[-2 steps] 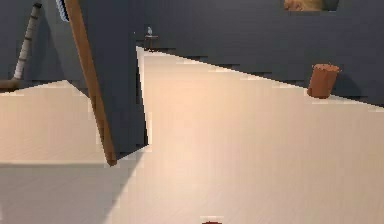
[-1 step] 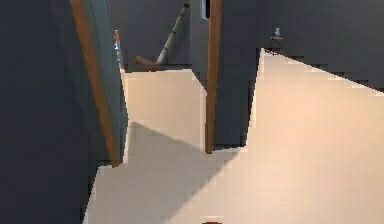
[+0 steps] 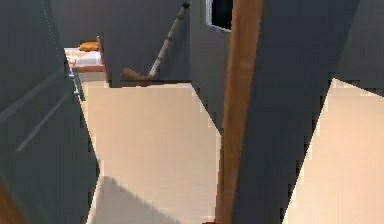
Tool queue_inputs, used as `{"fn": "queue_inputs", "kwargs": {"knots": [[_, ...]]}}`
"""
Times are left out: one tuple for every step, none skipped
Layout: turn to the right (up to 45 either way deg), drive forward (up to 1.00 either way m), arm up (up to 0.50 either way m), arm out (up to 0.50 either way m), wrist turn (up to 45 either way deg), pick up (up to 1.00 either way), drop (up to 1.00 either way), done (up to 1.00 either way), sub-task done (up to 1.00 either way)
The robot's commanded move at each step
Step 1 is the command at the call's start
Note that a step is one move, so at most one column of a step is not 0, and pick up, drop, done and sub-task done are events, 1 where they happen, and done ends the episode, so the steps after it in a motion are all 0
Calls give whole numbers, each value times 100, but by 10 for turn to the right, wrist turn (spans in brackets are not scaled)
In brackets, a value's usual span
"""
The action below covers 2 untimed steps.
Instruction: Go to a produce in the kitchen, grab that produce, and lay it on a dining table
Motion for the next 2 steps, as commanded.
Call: {"fn": "queue_inputs", "kwargs": {"knots": [[-120, 0, 0, 0, 0, 0, 0, 0, 0], [0, 20, 0, 0, 0, 0, 0, 0, 0]]}}
